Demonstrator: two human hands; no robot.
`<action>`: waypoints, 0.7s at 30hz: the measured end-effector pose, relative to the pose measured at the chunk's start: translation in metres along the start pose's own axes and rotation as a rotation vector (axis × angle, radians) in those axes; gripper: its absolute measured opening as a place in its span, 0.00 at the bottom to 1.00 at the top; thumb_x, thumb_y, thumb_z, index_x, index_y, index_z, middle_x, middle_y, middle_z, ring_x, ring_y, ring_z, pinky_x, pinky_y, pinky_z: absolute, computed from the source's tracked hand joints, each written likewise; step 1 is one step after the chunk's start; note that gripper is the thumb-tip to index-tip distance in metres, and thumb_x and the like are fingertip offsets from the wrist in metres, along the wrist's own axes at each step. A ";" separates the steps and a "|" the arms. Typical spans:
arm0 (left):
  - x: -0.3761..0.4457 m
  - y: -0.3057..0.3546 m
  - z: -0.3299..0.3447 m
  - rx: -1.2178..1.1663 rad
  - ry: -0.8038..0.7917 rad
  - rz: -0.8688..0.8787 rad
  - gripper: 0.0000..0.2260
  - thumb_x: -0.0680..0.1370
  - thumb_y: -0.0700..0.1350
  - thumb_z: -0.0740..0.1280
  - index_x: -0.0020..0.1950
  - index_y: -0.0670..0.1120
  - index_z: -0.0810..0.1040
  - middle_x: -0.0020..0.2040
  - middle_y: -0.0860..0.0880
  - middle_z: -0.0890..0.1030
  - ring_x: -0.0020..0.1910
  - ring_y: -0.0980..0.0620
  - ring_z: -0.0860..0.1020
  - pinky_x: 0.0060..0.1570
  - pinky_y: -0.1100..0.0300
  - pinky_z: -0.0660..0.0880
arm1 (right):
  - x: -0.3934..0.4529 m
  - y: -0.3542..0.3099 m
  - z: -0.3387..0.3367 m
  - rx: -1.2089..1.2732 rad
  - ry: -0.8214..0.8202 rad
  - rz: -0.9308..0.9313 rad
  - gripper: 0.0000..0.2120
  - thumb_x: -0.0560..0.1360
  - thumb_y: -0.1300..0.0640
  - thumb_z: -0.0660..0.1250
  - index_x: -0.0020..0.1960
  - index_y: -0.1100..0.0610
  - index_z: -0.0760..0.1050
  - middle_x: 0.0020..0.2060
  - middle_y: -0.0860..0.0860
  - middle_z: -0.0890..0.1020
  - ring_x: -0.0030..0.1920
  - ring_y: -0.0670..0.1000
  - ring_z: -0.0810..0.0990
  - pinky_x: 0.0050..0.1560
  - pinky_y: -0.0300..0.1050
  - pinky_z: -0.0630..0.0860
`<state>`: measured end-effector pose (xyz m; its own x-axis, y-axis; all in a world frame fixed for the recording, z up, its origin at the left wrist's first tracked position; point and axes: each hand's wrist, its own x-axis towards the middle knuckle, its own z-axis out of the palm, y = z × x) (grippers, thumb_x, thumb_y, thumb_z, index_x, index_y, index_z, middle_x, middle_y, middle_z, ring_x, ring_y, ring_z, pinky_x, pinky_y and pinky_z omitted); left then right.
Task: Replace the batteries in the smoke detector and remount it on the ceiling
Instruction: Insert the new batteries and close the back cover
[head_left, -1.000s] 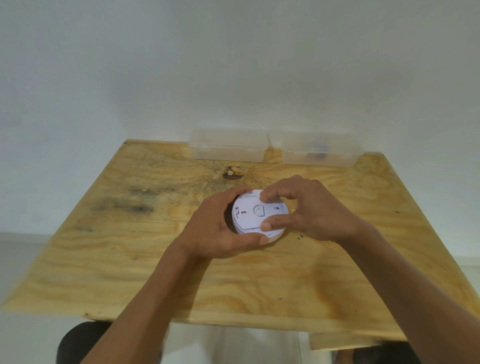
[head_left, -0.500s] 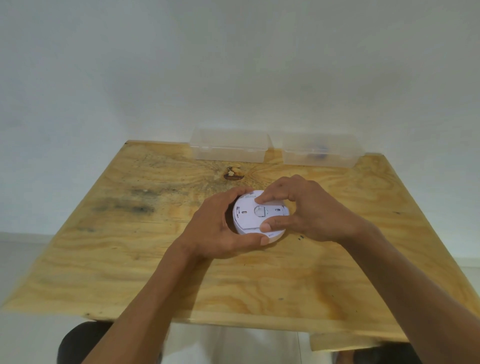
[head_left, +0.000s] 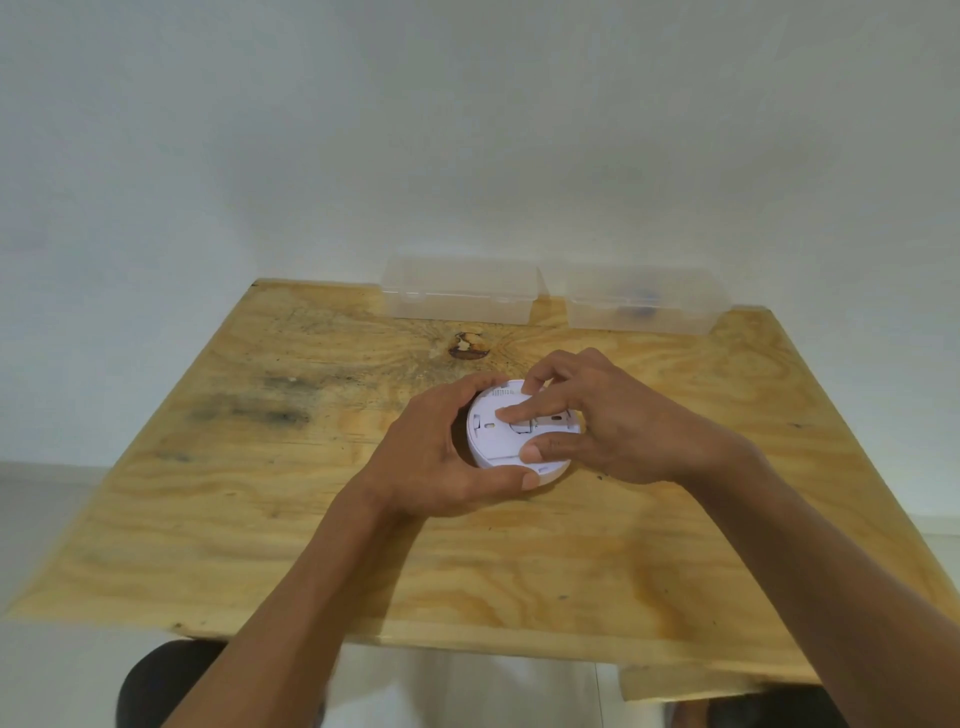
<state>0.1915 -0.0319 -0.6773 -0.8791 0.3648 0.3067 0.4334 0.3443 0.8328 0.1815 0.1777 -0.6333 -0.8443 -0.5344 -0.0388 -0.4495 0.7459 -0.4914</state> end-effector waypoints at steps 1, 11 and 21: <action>0.000 0.000 0.000 0.001 0.000 -0.004 0.31 0.63 0.44 0.84 0.57 0.65 0.75 0.55 0.56 0.83 0.52 0.54 0.83 0.51 0.53 0.80 | 0.000 0.000 0.000 -0.001 0.004 0.001 0.19 0.73 0.42 0.71 0.63 0.41 0.79 0.59 0.45 0.73 0.57 0.51 0.65 0.57 0.44 0.65; 0.000 -0.001 0.000 0.008 -0.014 -0.001 0.32 0.62 0.49 0.85 0.63 0.54 0.77 0.54 0.58 0.83 0.53 0.58 0.83 0.49 0.64 0.80 | -0.002 0.005 0.004 -0.001 0.106 0.030 0.24 0.69 0.39 0.73 0.63 0.44 0.80 0.56 0.44 0.78 0.54 0.48 0.68 0.54 0.44 0.69; -0.001 0.002 0.000 -0.013 0.000 -0.003 0.31 0.62 0.45 0.84 0.60 0.61 0.76 0.55 0.59 0.83 0.52 0.57 0.83 0.49 0.60 0.81 | -0.003 0.004 0.003 0.115 0.173 0.066 0.29 0.65 0.39 0.77 0.63 0.46 0.79 0.52 0.44 0.81 0.55 0.49 0.74 0.56 0.54 0.75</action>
<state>0.1930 -0.0313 -0.6758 -0.8803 0.3638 0.3045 0.4284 0.3339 0.8396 0.1834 0.1810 -0.6377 -0.9129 -0.4020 0.0711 -0.3636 0.7214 -0.5894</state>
